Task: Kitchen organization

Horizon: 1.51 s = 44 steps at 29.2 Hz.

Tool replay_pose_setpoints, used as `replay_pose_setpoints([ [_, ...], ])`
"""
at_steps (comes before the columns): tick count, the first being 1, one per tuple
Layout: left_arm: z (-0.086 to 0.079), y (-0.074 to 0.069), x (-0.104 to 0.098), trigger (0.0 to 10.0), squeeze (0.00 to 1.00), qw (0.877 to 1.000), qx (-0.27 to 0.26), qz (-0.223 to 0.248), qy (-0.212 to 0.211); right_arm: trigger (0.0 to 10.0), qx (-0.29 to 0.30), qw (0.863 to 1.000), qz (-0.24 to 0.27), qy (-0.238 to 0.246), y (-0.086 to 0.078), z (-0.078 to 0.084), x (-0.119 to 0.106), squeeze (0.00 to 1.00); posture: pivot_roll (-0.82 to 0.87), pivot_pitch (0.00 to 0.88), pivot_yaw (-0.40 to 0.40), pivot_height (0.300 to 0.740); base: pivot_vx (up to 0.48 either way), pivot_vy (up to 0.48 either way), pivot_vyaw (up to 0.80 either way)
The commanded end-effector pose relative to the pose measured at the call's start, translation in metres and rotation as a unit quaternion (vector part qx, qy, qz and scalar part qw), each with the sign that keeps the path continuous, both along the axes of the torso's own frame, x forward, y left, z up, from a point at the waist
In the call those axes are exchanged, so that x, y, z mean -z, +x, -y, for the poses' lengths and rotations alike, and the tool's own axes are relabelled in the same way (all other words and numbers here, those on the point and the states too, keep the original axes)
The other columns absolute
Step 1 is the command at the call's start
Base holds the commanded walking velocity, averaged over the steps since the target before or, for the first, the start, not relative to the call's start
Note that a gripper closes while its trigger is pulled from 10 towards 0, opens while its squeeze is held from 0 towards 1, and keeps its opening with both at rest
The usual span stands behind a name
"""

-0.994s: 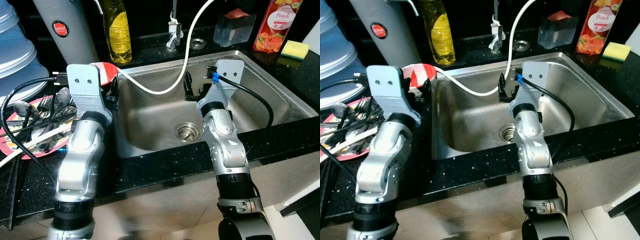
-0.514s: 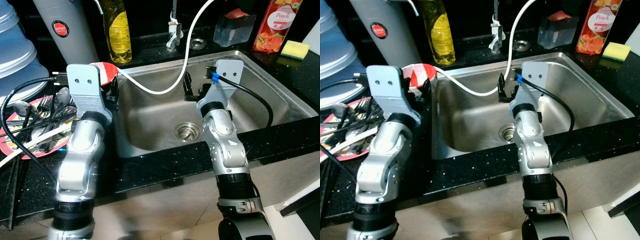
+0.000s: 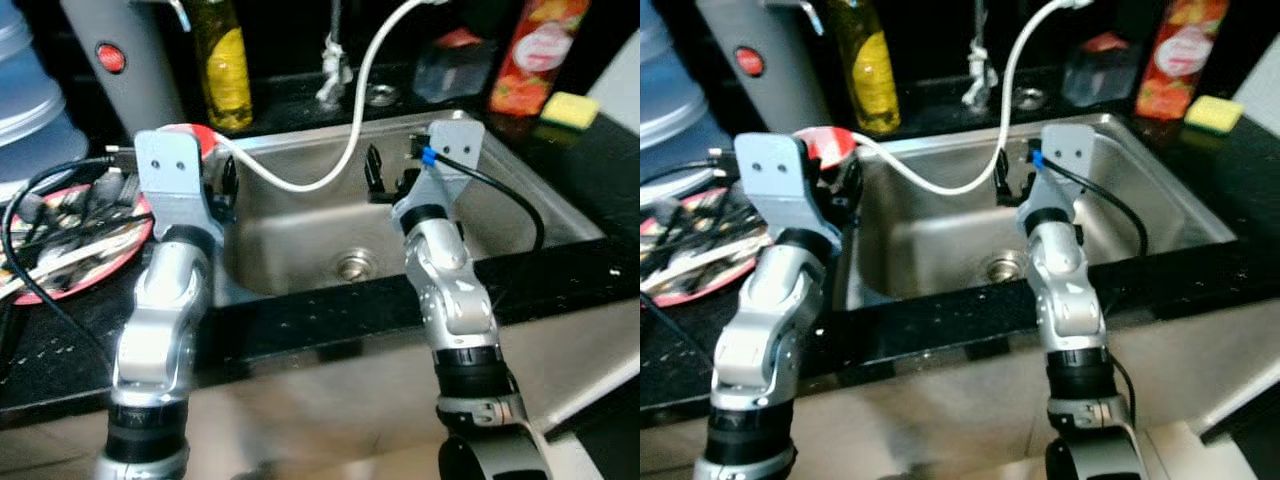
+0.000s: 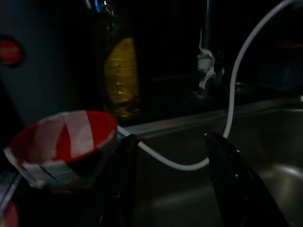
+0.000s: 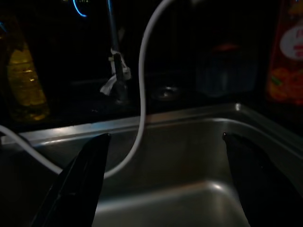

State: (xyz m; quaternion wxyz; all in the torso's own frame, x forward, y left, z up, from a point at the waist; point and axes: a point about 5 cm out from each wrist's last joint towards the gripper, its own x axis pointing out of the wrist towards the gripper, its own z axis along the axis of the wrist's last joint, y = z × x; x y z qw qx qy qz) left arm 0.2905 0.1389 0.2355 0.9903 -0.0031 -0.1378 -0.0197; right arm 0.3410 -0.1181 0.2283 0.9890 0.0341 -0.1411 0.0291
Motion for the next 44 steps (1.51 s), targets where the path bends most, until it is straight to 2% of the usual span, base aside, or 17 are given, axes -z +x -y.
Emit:
replay_pose_setpoints([
  [1,-0.0019,-0.0004,0.0021,10.0,0.00,1.000,-0.004,-0.004,0.002,10.0,-0.007,1.000,-0.009,0.001,0.0002,-0.0038,0.0035,0.00,0.06,0.000,0.066,0.740,0.000,-0.281,0.00],
  [18,-0.0033,-0.0008,0.0037,10.0,0.00,1.000,-0.006,-0.007,0.001,10.0,-0.007,1.000,-0.010,0.001,0.0004,-0.0044,0.0040,0.00,0.06,0.000,0.067,0.740,0.000,-0.015,0.00],
  [34,-0.0050,-0.0003,0.0040,10.0,0.00,1.000,-0.011,-0.009,-0.020,10.0,-0.006,1.000,-0.011,0.002,0.0002,-0.0042,0.0049,0.00,0.06,0.000,0.068,0.740,0.000,0.000,0.00],
  [44,-0.0054,-0.0005,0.0041,10.0,0.00,1.000,-0.012,-0.010,-0.021,10.0,-0.007,1.000,-0.010,0.002,0.0002,-0.0045,0.0050,0.00,0.06,0.000,0.068,0.740,0.000,0.266,0.00],
])
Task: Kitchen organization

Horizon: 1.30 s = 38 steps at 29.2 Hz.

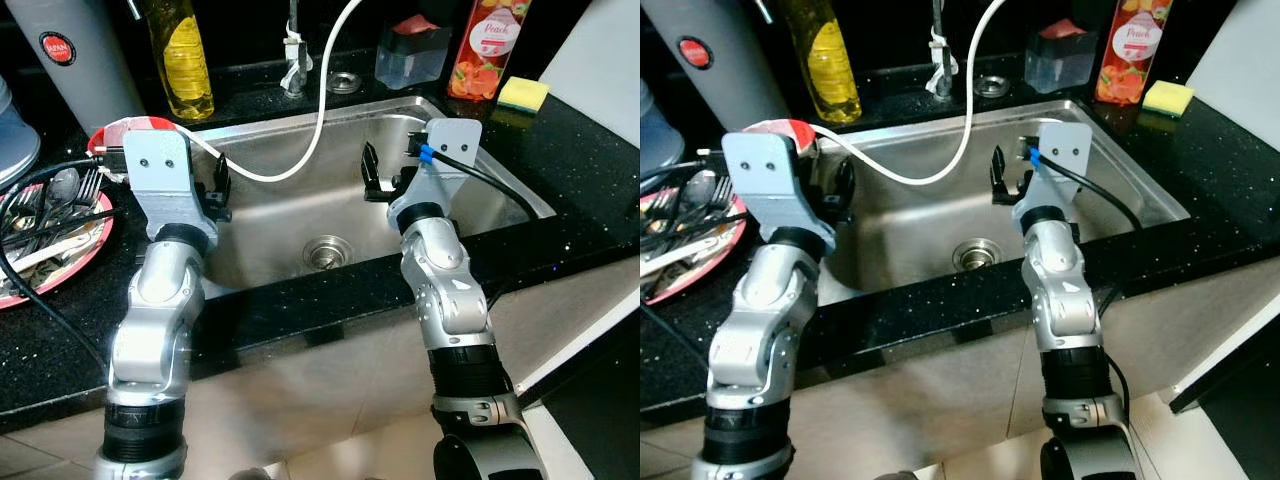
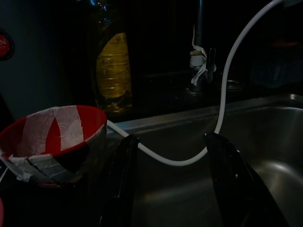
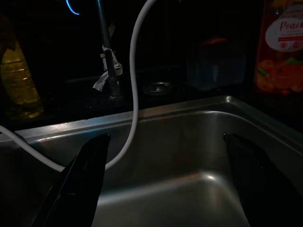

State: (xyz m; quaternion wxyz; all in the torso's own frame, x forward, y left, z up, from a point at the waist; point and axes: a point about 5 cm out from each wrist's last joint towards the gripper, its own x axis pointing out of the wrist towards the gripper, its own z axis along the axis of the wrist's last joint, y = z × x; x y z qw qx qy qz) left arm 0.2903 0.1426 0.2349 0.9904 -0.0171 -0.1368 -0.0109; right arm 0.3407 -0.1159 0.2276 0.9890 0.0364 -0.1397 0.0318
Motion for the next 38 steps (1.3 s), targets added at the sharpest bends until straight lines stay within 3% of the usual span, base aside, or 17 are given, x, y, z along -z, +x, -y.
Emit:
replay_pose_setpoints([
  [1,-0.0017,-0.0002,0.0035,10.0,0.00,1.000,-0.006,-0.009,-0.006,10.0,-0.004,1.000,-0.009,0.000,0.0004,-0.0022,0.0043,0.00,0.06,0.000,0.068,0.740,0.000,0.266,0.00],
  [38,-0.0023,-0.0010,0.0043,10.0,0.00,1.000,-0.008,-0.012,-0.006,10.0,-0.007,1.000,-0.009,0.000,0.0006,-0.0034,0.0040,0.00,0.07,0.000,0.065,0.740,0.000,0.227,0.00],
])
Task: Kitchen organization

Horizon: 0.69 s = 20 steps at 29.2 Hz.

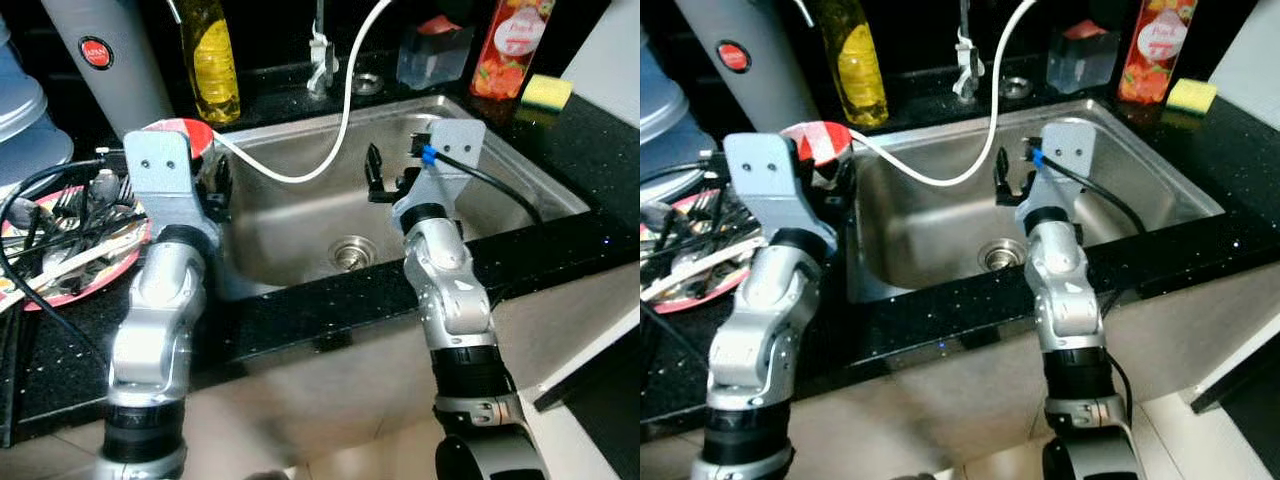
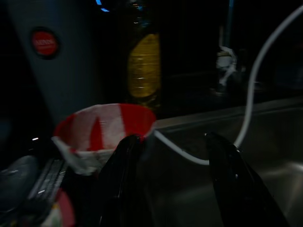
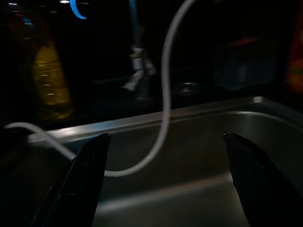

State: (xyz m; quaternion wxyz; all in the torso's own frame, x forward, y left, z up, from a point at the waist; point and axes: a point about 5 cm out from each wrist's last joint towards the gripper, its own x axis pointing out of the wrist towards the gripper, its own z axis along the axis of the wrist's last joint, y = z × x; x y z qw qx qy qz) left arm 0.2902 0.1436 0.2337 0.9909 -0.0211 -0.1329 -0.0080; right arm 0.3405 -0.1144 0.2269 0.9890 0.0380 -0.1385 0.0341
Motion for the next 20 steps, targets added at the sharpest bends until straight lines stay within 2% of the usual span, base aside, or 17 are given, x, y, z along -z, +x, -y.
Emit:
replay_pose_setpoints([
  [1,-0.0015,-0.0009,0.0032,10.0,0.00,1.000,-0.006,-0.008,-0.001,10.0,-0.005,1.000,-0.008,-0.002,0.0009,-0.0021,0.0033,0.00,0.07,0.000,0.065,0.740,0.000,0.259,0.00],
  [20,-0.0027,-0.0021,0.0037,10.0,0.00,1.000,-0.008,-0.009,-0.001,10.0,-0.006,1.000,-0.010,-0.001,0.0003,-0.0026,0.0045,0.00,0.07,0.000,0.065,0.740,0.000,0.258,0.00],
])
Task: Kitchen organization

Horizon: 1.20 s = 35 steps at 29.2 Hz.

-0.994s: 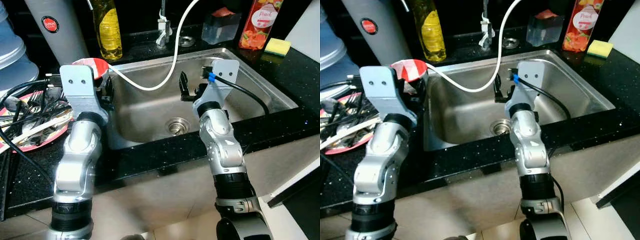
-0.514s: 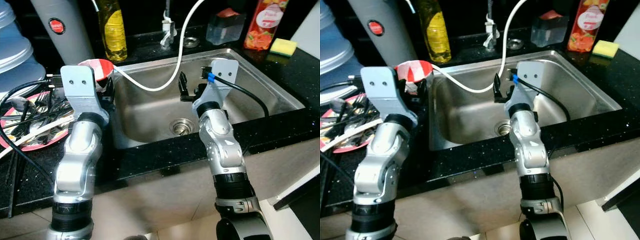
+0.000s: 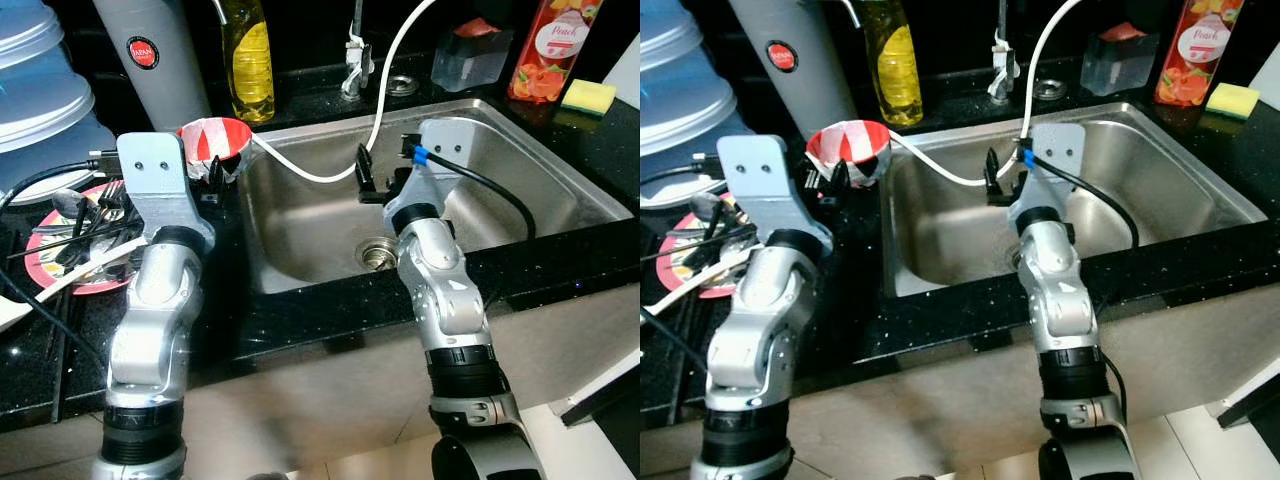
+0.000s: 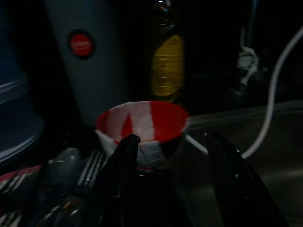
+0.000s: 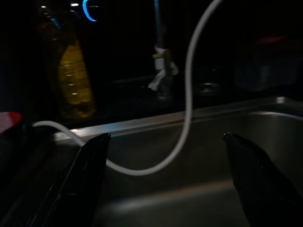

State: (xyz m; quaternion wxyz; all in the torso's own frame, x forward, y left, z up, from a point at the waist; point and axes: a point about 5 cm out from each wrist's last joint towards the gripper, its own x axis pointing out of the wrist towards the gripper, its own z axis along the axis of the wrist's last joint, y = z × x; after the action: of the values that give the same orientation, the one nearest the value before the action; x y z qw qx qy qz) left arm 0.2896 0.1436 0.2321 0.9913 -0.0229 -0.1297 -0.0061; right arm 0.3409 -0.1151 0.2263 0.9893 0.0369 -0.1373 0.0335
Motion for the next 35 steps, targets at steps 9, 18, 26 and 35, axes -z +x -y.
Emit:
replay_pose_setpoints([
  [9,-0.0030,-0.0020,0.0025,10.0,0.00,1.000,-0.009,-0.007,0.000,10.0,-0.008,1.000,-0.010,0.000,0.0001,-0.0039,0.0043,0.00,0.08,0.000,0.062,0.740,0.000,0.258,0.00],
  [18,-0.0028,-0.0018,0.0024,10.0,0.00,1.000,-0.007,-0.007,0.000,10.0,-0.006,1.000,-0.010,0.000,-0.0001,-0.0037,0.0044,0.00,0.07,0.000,0.065,0.740,0.000,0.258,0.00],
  [26,-0.0025,-0.0019,0.0023,10.0,0.00,1.000,-0.007,-0.007,0.000,10.0,-0.006,1.000,-0.010,0.000,-0.0004,-0.0036,0.0044,0.00,0.07,0.000,0.065,0.740,0.000,0.259,0.00],
  [35,-0.0025,-0.0021,0.0023,10.0,0.00,1.000,-0.007,-0.007,0.000,10.0,-0.006,1.000,-0.009,0.000,-0.0006,-0.0037,0.0044,0.00,0.07,0.000,0.065,0.740,0.000,0.260,0.00],
])
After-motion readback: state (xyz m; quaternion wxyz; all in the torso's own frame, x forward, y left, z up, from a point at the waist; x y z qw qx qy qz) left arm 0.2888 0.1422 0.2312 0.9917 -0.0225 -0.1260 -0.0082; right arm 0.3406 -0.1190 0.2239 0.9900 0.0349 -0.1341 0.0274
